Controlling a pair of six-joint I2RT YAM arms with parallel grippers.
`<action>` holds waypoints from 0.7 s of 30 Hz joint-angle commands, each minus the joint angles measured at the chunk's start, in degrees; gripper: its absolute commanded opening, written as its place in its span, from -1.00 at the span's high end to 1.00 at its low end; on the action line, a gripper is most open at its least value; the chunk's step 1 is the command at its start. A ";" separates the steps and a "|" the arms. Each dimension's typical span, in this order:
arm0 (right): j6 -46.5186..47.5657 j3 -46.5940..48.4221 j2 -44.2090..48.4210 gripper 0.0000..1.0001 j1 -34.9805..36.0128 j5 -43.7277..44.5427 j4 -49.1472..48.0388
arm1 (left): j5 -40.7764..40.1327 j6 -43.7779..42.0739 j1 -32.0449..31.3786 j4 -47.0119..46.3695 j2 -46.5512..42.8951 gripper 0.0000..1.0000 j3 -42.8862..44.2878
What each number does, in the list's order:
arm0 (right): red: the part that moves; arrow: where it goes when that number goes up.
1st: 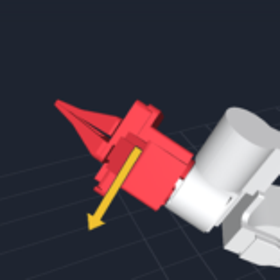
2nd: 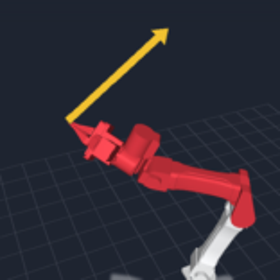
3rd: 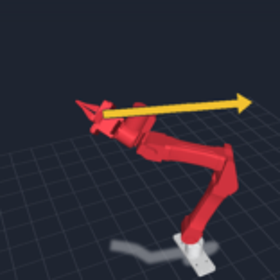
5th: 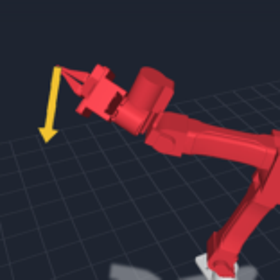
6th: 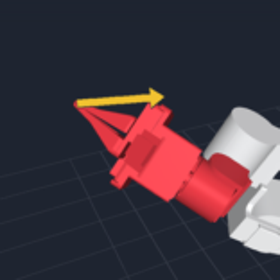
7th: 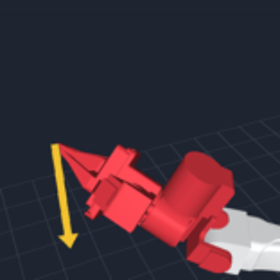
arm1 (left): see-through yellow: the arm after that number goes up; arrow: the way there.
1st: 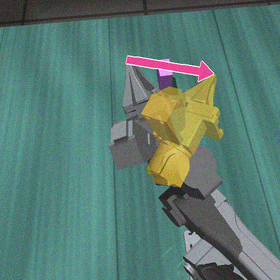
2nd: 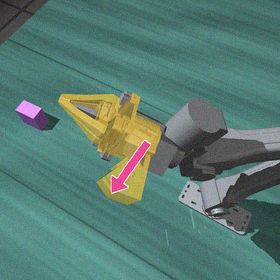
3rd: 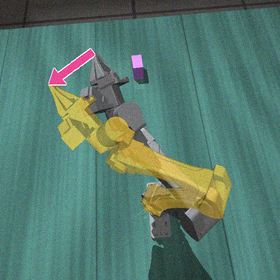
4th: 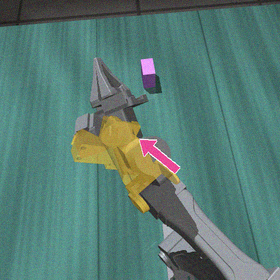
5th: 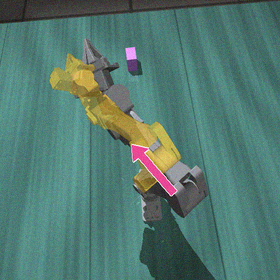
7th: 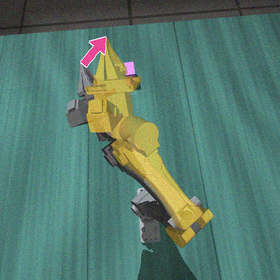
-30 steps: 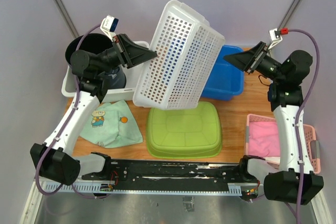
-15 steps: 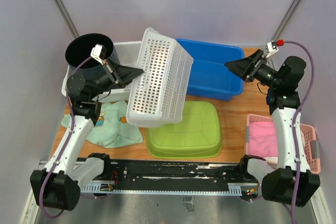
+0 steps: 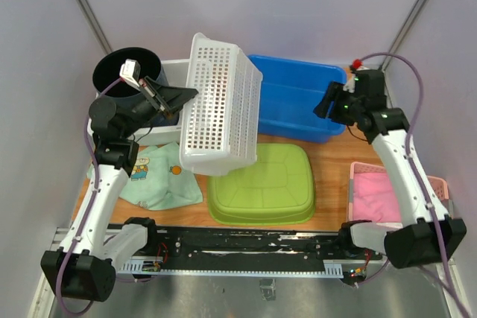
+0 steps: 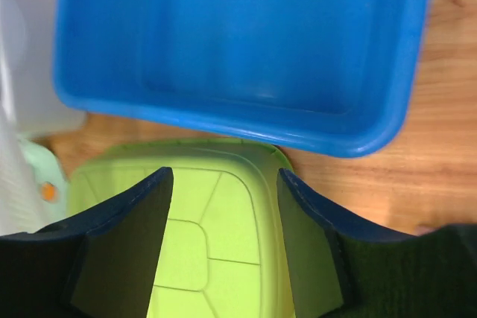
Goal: Turn the large container upside down
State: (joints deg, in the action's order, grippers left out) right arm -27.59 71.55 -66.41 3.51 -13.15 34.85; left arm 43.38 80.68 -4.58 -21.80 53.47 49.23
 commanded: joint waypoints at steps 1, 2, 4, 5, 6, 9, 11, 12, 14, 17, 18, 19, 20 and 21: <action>13.74 5.56 -8.48 -0.26 13.56 18.15 7.71 | -4.15 -2.99 0.69 2.47 0.34 1.00 8.03; 15.47 6.73 -10.89 -0.31 15.52 19.35 8.39 | -4.35 -3.13 0.95 3.41 0.40 0.99 8.76; 19.29 8.53 -14.72 -0.41 17.84 20.17 9.07 | -4.94 -3.10 1.69 4.96 0.01 0.99 9.49; 21.00 9.18 -16.32 -0.46 18.51 20.34 9.20 | -5.15 -2.96 2.33 5.72 -0.36 1.00 9.56; 22.67 9.82 -17.84 -0.48 18.92 19.80 9.16 | -5.41 -2.85 3.01 6.30 -0.79 0.99 9.46; 26.87 11.96 -22.30 -0.52 19.71 17.88 8.31 | -5.58 -2.83 5.01 7.78 -1.71 0.99 9.41; 29.12 13.50 -25.13 -0.53 20.09 15.49 8.03 | -5.01 -2.67 6.01 8.36 -1.83 0.99 9.37; 29.55 14.44 -26.65 -0.53 20.21 15.33 7.98 | -4.42 -2.49 6.41 8.50 -1.86 0.99 9.15; 29.65 16.19 -29.43 -0.54 20.22 15.26 7.96 | -3.48 -2.19 6.87 8.89 -2.24 0.99 8.08; 29.26 18.49 -33.02 -0.52 20.35 11.39 8.77 | -2.43 -0.01 7.65 5.96 -2.87 1.00 4.51; 29.30 18.59 -33.46 -0.51 20.43 10.27 8.27 | -1.96 1.05 8.00 4.74 -3.00 1.00 3.73; 29.80 18.46 -34.38 -0.49 20.75 9.81 7.48 | -1.45 1.89 8.23 3.65 -2.98 0.99 2.82; 30.13 18.32 -35.18 -0.47 20.91 9.66 6.88 | -0.56 2.37 8.39 2.89 -2.71 1.00 2.46; 30.48 18.48 -36.02 -0.45 20.92 9.68 6.74 | -0.13 2.59 8.58 2.82 -2.60 1.00 2.18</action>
State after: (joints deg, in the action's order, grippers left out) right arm 0.14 88.64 -100.18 23.00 -1.06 41.74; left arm 40.53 79.48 2.94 -12.80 51.81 52.58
